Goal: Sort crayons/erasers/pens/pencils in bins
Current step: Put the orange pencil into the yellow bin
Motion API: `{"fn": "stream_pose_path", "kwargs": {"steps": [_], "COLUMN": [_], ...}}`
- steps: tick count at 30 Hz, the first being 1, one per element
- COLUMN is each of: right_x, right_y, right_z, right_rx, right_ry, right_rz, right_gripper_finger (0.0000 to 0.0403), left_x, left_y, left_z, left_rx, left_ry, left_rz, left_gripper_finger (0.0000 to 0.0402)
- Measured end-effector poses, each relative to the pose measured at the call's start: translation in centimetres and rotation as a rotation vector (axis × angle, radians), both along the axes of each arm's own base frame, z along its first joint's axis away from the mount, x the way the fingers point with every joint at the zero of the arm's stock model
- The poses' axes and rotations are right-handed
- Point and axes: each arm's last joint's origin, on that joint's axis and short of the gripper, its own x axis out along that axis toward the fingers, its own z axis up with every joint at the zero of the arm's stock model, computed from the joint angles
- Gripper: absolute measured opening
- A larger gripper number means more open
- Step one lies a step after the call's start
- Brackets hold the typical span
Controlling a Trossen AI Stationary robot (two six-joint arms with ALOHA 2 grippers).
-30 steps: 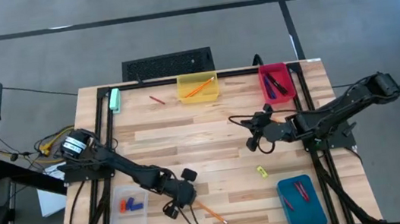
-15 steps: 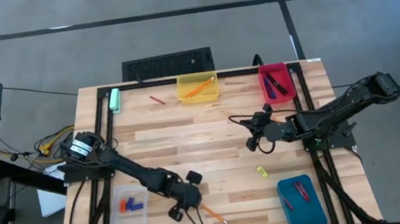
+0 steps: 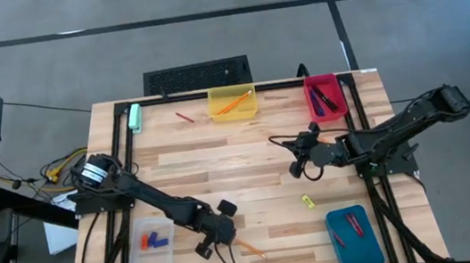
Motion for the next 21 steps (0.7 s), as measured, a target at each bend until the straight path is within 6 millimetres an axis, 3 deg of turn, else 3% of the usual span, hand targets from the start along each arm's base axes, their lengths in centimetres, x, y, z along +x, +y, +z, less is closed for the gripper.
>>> {"fn": "stream_pose_path", "kwargs": {"steps": [9, 21], "right_x": [-0.1, -0.1], "right_y": [0.6, 1.0], "right_z": [0.0, 0.0], "right_rx": [0.000, 0.000], "right_ry": [0.000, -0.003], "right_rz": [0.030, 0.048], "right_gripper_finger": [0.0004, 0.0003], "left_x": [-1.4, -2.2], "left_y": [1.8, 5.7], "left_z": [3.3, 9.2], "left_rx": [0.117, 0.023], "left_ry": [-0.011, -0.138], "left_rz": [0.106, 0.289], "left_gripper_finger": [0.0002, 0.0001]}}
